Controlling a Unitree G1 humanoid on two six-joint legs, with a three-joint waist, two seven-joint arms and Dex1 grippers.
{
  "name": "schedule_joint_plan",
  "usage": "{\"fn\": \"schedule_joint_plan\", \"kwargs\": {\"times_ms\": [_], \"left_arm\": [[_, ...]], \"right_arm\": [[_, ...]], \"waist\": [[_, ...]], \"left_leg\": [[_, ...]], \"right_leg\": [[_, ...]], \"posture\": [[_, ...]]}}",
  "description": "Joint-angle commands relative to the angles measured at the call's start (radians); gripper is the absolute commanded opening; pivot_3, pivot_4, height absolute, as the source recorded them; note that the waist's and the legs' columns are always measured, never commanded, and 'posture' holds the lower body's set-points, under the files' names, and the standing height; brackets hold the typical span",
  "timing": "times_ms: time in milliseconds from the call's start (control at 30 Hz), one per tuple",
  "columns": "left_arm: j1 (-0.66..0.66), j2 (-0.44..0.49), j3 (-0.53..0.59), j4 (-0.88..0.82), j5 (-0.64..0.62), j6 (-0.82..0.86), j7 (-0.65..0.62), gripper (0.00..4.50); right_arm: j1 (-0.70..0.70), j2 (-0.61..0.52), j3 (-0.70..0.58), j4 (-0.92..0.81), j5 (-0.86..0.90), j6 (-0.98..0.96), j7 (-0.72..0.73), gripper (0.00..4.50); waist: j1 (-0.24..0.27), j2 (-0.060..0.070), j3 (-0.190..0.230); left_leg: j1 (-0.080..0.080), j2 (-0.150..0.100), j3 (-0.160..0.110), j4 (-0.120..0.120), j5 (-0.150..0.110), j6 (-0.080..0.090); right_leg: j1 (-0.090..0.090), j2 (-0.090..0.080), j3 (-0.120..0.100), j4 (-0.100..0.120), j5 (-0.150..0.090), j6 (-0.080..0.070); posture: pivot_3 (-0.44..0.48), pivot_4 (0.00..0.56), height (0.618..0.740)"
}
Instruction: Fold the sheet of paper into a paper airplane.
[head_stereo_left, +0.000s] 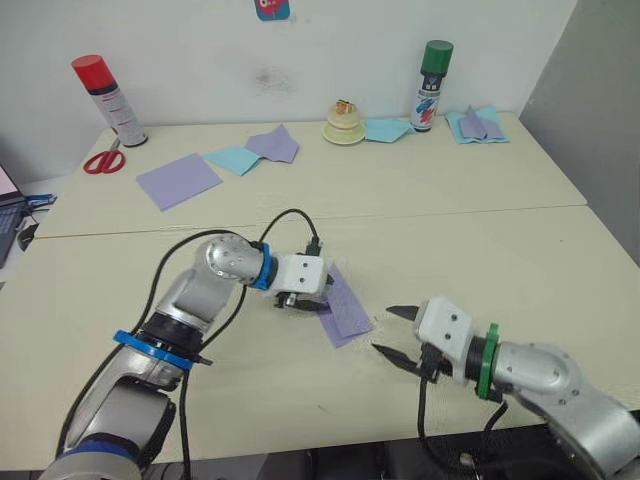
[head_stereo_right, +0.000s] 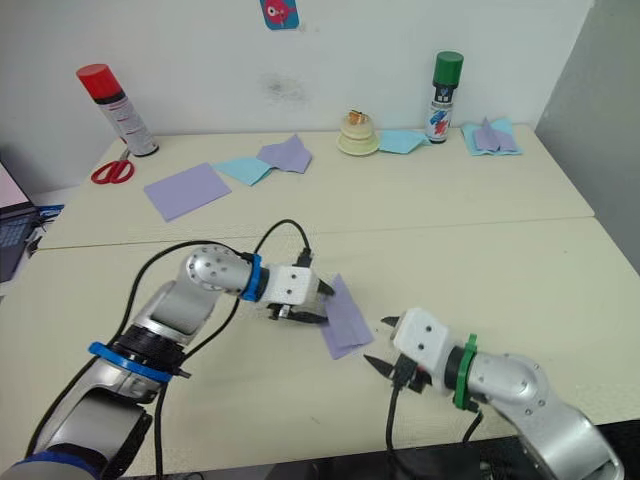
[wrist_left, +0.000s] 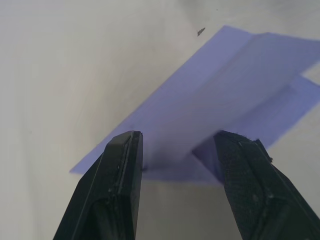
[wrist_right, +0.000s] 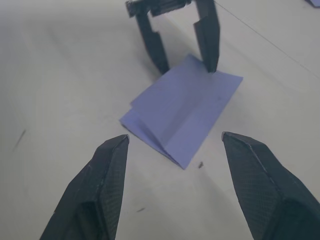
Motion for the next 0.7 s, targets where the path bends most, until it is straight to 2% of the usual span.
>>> {"fn": "schedule_joint_plan", "kwargs": {"times_ms": [33,267,467,567,700], "left_arm": [[-0.007,0.048,0.059,-0.033,-0.085,-0.045,-0.052,2.58],[0.120,0.141,0.161,-0.058,-0.308,0.016,-0.202,2.58],[0.269,0.171,0.243,-0.109,-0.398,0.010,-0.190,2.58],[0.291,0.174,0.260,-0.134,-0.413,0.041,-0.169,2.58],[0.296,0.180,0.263,-0.146,-0.413,0.045,-0.165,2.58]], "right_arm": [[0.042,0.055,0.059,0.018,-0.094,-0.112,-0.075,3.09],[0.001,0.217,0.154,0.203,-0.256,-0.269,-0.192,3.09],[-0.032,0.356,0.194,0.325,-0.333,-0.324,-0.266,3.09],[-0.020,0.380,0.203,0.330,-0.343,-0.330,-0.261,3.09],[0.017,0.334,0.128,0.272,-0.313,-0.322,-0.221,3.09]], "waist": [[0.000,0.000,0.000],[-0.006,0.000,0.000],[-0.002,0.000,0.000],[0.004,0.000,0.000],[0.003,0.000,0.000]], "left_leg": [[0.000,0.000,0.000,0.000,0.000,0.000],[0.002,0.000,0.001,-0.001,0.000,0.000],[0.002,0.001,0.000,-0.001,0.000,0.000],[0.002,0.000,0.000,-0.001,0.000,0.000],[0.002,0.000,0.001,-0.001,0.000,0.000]], "right_leg": [[0.000,0.000,0.000,0.000,0.000,0.000],[0.000,0.000,0.001,0.001,0.000,0.000],[0.000,0.001,0.001,0.001,0.000,0.000],[0.000,0.000,0.001,0.001,0.000,0.000],[0.001,0.000,0.002,0.001,0.000,0.000]], "posture": [[0.000,0.150,0.740],[0.000,0.150,0.740],[0.000,0.150,0.740],[0.000,0.150,0.740],[0.000,0.150,0.740]]}}
